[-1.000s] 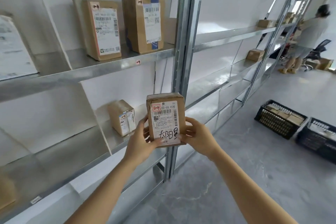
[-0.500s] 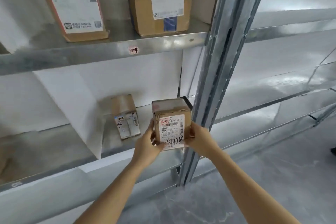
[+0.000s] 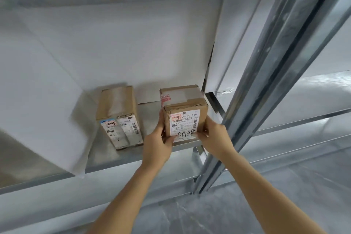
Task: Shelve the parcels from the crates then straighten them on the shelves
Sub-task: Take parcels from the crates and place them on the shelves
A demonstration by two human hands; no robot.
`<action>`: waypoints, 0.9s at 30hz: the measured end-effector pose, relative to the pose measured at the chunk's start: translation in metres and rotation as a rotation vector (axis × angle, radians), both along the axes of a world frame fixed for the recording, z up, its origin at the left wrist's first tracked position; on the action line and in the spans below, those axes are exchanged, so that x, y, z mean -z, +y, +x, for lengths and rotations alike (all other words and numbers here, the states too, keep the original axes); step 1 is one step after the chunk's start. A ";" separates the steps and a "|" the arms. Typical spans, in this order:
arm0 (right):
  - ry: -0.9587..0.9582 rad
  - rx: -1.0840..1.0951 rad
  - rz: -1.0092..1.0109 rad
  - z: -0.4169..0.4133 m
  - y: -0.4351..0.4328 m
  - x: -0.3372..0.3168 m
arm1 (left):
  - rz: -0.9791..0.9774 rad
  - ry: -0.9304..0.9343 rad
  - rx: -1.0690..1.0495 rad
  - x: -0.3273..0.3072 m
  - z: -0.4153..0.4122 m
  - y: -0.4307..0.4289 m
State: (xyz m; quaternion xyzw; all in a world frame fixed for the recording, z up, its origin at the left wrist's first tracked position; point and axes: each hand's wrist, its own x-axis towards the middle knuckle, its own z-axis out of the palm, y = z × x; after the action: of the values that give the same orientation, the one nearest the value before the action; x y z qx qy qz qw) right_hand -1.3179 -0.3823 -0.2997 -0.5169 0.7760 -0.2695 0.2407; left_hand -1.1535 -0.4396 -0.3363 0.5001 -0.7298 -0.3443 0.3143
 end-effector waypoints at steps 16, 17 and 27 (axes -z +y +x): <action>-0.177 0.051 -0.065 0.003 0.033 -0.022 | 0.214 0.172 0.045 -0.033 0.034 0.035; -0.223 0.058 -0.105 0.008 0.043 -0.034 | 0.223 0.191 0.032 -0.044 0.046 0.045; -0.230 -0.106 -0.389 0.101 0.067 -0.127 | -0.002 0.196 -0.181 -0.159 0.165 0.119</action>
State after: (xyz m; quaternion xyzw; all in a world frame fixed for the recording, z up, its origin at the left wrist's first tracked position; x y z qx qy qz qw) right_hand -1.2174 -0.3150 -0.1727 -0.5596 0.6487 -0.4581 0.2371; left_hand -0.9881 -0.3205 -0.1777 0.5274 -0.6481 -0.3610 0.4142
